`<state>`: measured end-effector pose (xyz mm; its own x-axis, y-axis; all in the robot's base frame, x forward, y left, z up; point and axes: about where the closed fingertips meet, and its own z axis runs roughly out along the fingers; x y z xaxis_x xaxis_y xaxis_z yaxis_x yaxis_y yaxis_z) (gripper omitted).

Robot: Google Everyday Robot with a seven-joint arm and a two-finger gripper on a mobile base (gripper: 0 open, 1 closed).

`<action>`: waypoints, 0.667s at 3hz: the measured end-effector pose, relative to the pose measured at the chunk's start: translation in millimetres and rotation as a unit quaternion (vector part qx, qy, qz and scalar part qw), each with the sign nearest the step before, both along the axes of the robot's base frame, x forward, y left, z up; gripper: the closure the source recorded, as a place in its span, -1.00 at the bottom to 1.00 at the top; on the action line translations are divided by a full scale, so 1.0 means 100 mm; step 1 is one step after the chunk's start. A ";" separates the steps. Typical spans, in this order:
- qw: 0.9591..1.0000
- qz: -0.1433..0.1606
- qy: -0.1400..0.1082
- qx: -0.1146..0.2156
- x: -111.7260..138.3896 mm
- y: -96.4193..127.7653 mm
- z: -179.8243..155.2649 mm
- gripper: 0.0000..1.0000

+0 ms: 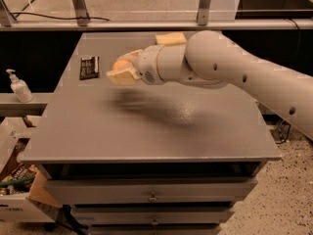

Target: Move orange near rxbar chocolate

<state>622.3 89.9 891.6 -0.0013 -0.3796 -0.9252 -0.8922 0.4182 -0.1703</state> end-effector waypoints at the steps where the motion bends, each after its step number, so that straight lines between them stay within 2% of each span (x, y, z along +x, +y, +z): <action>1: 1.000 0.000 -0.017 0.013 0.38 0.22 -0.04 1.00; 2: 1.000 0.004 -0.019 0.014 0.66 0.46 -0.16 1.00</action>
Offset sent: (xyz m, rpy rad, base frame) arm 0.1011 0.0718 -0.0318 0.0278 -0.0404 0.0117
